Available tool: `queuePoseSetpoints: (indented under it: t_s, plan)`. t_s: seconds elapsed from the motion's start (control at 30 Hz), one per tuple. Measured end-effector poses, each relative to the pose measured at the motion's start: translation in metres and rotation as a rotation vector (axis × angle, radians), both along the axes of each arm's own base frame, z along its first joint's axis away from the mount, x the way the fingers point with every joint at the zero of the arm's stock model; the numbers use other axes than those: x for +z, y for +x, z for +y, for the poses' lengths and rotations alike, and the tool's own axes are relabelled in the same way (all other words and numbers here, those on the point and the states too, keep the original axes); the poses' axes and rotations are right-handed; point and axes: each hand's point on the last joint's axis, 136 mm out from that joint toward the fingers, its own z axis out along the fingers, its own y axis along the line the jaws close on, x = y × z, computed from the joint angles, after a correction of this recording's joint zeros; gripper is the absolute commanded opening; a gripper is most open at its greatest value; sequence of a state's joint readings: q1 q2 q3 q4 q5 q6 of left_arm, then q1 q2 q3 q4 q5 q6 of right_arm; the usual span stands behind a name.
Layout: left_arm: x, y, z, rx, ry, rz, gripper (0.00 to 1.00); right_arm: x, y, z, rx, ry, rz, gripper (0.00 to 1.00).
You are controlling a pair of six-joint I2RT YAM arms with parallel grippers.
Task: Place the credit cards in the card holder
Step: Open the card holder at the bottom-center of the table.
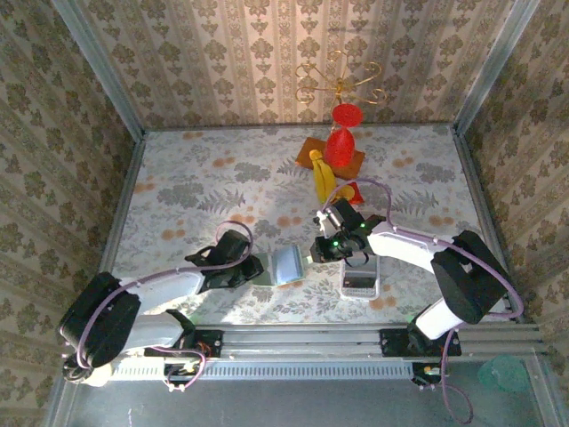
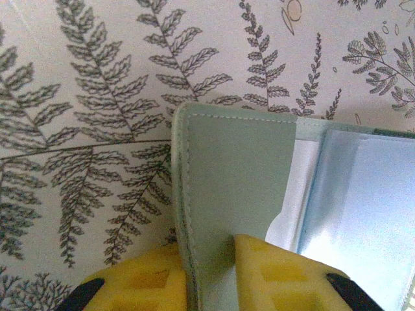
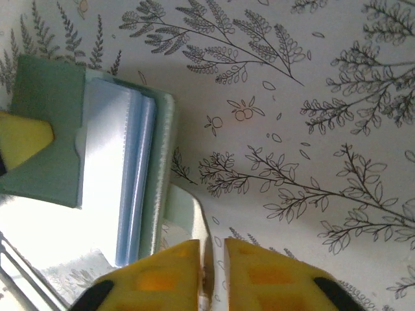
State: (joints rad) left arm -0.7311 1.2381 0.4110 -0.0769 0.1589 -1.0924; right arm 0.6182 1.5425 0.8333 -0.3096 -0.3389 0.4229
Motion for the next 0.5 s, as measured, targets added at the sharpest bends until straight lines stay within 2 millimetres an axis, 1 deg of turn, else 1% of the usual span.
queuePoseSetpoints:
  t_s: [0.1,0.17,0.2,0.3,0.4,0.47,0.5]
  plan:
    - [0.001,0.001,-0.002,-0.017,-0.004,-0.008,0.2,0.001,-0.002,-0.006,0.0,-0.025,-0.004,0.47]
    - [0.003,0.002,-0.007,-0.032,-0.022,-0.018,0.23,0.009,-0.003,-0.011,0.004,-0.038,-0.029,0.54]
    - [0.004,0.002,-0.009,-0.038,-0.031,-0.023,0.26,0.013,-0.004,-0.013,0.006,-0.042,-0.039,0.55]
    - [0.008,0.003,-0.015,-0.064,-0.053,-0.044,0.38,0.038,-0.005,-0.017,0.016,-0.038,-0.092,0.58]
    - [0.013,0.004,-0.018,-0.074,-0.068,-0.057,0.44,0.067,0.002,-0.011,0.027,-0.007,-0.147,0.58]
    - [0.02,0.006,-0.019,-0.072,-0.086,-0.078,0.51,0.08,0.008,-0.006,0.036,0.006,-0.169,0.57]
    - [0.024,0.006,-0.02,-0.073,-0.094,-0.089,0.52,0.083,0.009,-0.003,0.042,0.01,-0.172,0.56]
